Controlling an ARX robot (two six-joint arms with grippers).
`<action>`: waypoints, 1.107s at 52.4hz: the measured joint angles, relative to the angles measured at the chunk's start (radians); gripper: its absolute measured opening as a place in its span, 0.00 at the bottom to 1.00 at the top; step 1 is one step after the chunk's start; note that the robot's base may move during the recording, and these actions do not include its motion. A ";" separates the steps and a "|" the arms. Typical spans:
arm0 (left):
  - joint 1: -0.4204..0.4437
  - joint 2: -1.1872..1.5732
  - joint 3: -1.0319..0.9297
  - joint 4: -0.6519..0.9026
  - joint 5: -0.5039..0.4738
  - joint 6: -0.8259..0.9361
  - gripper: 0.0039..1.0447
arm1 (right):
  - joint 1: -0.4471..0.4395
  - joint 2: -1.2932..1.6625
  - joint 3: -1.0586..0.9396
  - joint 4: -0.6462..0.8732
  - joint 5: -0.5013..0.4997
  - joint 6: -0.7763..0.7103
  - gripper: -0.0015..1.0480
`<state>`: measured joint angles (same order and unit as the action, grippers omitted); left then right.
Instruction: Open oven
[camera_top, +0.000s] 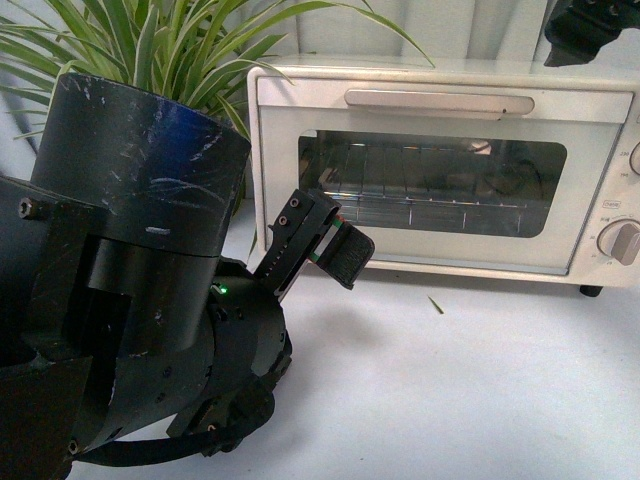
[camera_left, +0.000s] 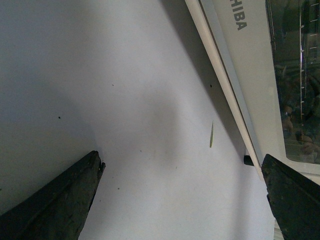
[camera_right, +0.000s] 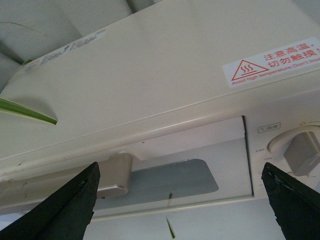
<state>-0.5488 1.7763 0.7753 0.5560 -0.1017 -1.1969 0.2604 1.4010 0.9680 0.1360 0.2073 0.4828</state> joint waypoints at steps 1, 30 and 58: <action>0.000 0.000 0.000 0.000 0.000 0.000 0.94 | 0.002 0.003 0.003 -0.002 0.001 0.001 0.91; 0.002 -0.001 0.000 -0.001 0.003 0.007 0.94 | 0.028 0.122 0.116 -0.054 0.033 -0.013 0.91; 0.007 -0.002 0.000 -0.001 0.004 0.008 0.94 | 0.043 0.080 0.052 -0.085 -0.066 -0.121 0.91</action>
<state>-0.5415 1.7748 0.7750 0.5549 -0.0978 -1.1892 0.3038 1.4815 1.0203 0.0513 0.1417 0.3614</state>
